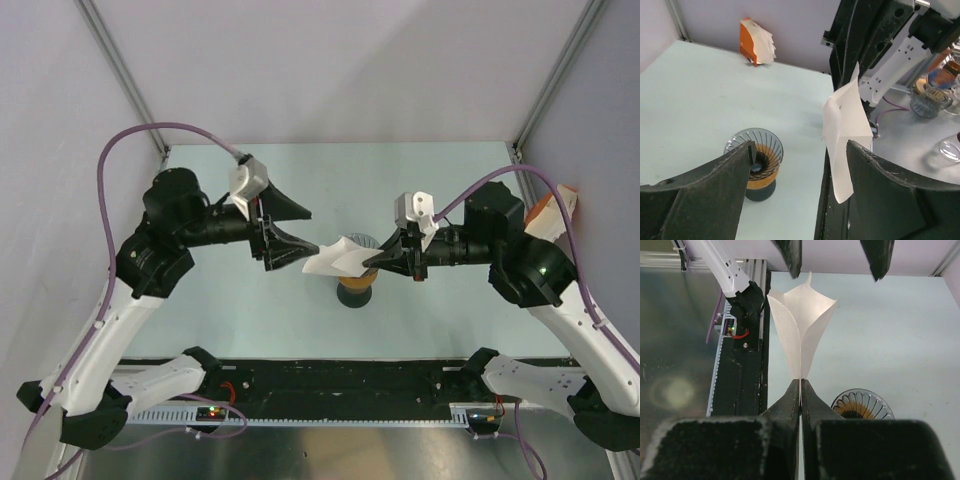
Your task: Place the coffee filter in the dripper
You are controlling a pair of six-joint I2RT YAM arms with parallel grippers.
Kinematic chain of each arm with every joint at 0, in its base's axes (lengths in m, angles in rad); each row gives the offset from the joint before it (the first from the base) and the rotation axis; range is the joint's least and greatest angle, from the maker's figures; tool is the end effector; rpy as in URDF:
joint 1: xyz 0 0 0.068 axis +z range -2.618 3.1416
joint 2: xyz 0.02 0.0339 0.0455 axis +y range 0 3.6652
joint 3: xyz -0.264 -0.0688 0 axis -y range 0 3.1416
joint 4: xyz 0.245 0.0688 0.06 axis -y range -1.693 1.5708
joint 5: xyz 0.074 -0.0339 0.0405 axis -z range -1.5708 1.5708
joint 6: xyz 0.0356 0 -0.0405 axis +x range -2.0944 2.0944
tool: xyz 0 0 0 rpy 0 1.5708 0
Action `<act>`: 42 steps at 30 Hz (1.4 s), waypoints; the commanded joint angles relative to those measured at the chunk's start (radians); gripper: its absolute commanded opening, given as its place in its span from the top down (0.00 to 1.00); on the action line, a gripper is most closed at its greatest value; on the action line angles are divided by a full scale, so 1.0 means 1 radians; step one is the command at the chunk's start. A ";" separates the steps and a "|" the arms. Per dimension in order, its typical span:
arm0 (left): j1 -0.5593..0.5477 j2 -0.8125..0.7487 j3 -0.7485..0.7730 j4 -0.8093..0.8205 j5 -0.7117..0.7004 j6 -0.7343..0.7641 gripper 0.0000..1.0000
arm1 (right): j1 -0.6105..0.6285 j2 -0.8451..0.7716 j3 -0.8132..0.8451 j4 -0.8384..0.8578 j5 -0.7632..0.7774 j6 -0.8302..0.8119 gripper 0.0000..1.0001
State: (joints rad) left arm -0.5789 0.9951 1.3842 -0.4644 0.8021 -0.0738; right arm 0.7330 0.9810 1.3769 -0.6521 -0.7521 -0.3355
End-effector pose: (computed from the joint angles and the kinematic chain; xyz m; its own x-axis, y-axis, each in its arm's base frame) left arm 0.1356 -0.1192 0.4760 -0.1351 0.0271 -0.9905 0.9730 0.1923 -0.1275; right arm 0.1122 0.1337 0.4574 0.1448 -0.1932 -0.9704 -0.9871 0.0391 -0.1550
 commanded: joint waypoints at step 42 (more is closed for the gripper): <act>-0.343 0.053 -0.002 -0.283 -0.180 0.541 0.96 | 0.168 0.141 0.131 -0.222 0.079 -0.143 1.00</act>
State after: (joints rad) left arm -0.9092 1.0546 1.3838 -0.7422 0.6205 0.4339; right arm 0.8974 1.1198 1.4620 -0.8711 -0.6559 -0.4725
